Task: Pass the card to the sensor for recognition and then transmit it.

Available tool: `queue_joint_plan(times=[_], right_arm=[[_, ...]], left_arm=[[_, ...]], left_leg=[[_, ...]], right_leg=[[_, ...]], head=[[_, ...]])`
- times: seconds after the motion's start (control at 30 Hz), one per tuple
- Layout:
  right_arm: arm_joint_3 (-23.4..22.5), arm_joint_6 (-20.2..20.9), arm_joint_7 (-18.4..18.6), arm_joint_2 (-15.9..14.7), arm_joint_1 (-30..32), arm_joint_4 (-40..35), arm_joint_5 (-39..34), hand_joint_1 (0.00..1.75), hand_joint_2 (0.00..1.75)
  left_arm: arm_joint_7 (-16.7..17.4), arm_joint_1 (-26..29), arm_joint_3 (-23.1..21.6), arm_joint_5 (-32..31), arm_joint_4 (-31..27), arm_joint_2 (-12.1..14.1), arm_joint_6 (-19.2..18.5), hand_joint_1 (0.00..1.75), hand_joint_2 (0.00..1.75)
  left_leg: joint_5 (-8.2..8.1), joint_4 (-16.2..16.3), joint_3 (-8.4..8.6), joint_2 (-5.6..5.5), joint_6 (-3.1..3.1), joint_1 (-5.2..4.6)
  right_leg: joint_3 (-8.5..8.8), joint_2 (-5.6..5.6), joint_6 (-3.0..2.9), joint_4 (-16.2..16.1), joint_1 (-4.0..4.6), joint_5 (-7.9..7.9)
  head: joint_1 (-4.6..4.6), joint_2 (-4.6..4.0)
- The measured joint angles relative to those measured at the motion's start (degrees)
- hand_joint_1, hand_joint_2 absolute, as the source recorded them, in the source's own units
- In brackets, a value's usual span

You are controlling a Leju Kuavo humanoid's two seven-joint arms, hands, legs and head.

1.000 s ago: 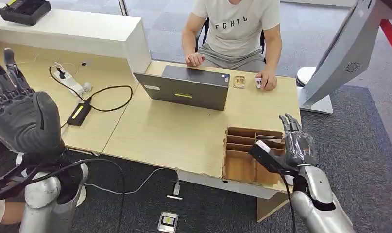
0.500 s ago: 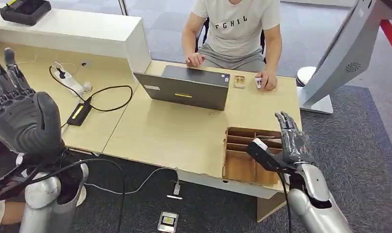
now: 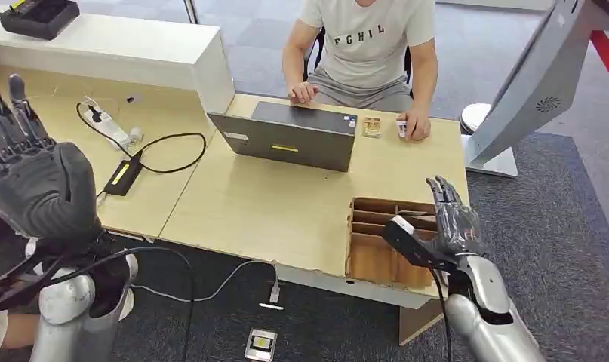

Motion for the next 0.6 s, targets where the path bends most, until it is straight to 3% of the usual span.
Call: queue_joint_plan(times=[0.13, 0.23, 0.3, 0.33, 0.37, 0.43, 0.6], right_arm=[[0.04, 0.24, 0.09, 0.0, 0.02, 0.35, 0.33, 0.0, 1.75], [0.2, 0.48, 0.26, 0.0, 0.04, 0.63, 0.44, 0.19, 1.75], [0.37, 0.76, 0.26, 0.0, 0.05, 0.89, 0.5, 0.61, 1.75], [0.44, 0.87, 0.26, 0.0, 0.06, 1.0, 0.52, 1.47, 1.75], [0.48, 0.94, 0.26, 0.02, 0.06, 1.11, 0.52, 1.61, 1.75], [0.59, 0.96, 0.26, 0.04, 0.05, 1.36, 0.68, 1.73, 1.75], [0.83, 0.96, 0.44, 0.17, 0.06, 1.42, 0.61, 1.75, 1.75]], left_arm=[[0.09, -0.07, -0.07, 0.2, 0.0, 0.02, -0.15, 0.0, 1.75], [0.13, -0.17, -0.11, 0.46, 0.09, 0.0, -0.31, 0.0, 1.75], [0.13, -0.26, -0.15, 0.52, 0.22, -0.02, -0.37, 0.0, 1.75], [0.13, -0.32, -0.17, 0.52, 0.22, -0.04, -0.39, 0.0, 1.75], [0.13, -0.38, -0.2, 0.55, 0.24, -0.07, -0.39, 0.0, 1.75], [0.13, -0.51, -0.24, 0.59, 0.28, -0.11, -0.39, 0.0, 1.75], [0.13, -1.07, -0.33, 0.68, 0.31, -0.22, -0.39, 0.0, 1.75]], left_leg=[[0.0, 0.0, 0.0, 0.0, 0.0, 0.0], [0.0, 0.0, 0.0, 0.0, 0.0, 0.0], [0.0, 0.0, 0.0, 0.0, 0.0, 0.0], [0.0, 0.0, 0.01, 0.0, 0.0, 0.0], [0.0, 0.0, 0.0, 0.0, 0.0, 0.0], [0.0, 0.0, 0.01, 0.0, 0.0, 0.0], [0.0, 0.0, 0.0, 0.0, 0.0, 0.0]], right_leg=[[0.0, 0.0, 0.0, 0.0, 0.0, 0.0], [-0.01, 0.0, 0.0, 0.0, 0.0, 0.0], [-0.01, 0.0, 0.0, 0.0, 0.0, 0.0], [-0.01, 0.0, 0.0, 0.0, 0.0, 0.0], [0.0, 0.0, 0.0, 0.0, 0.0, 0.0], [0.0, 0.0, 0.0, 0.0, 0.0, 0.0], [0.0, 0.0, 0.0, 0.0, 0.0, 0.0]], head=[[0.0, 0.0], [0.0, 0.0], [0.02, 0.0], [0.0, 0.0], [0.02, 0.0], [0.0, 0.0], [0.0, 0.0]])
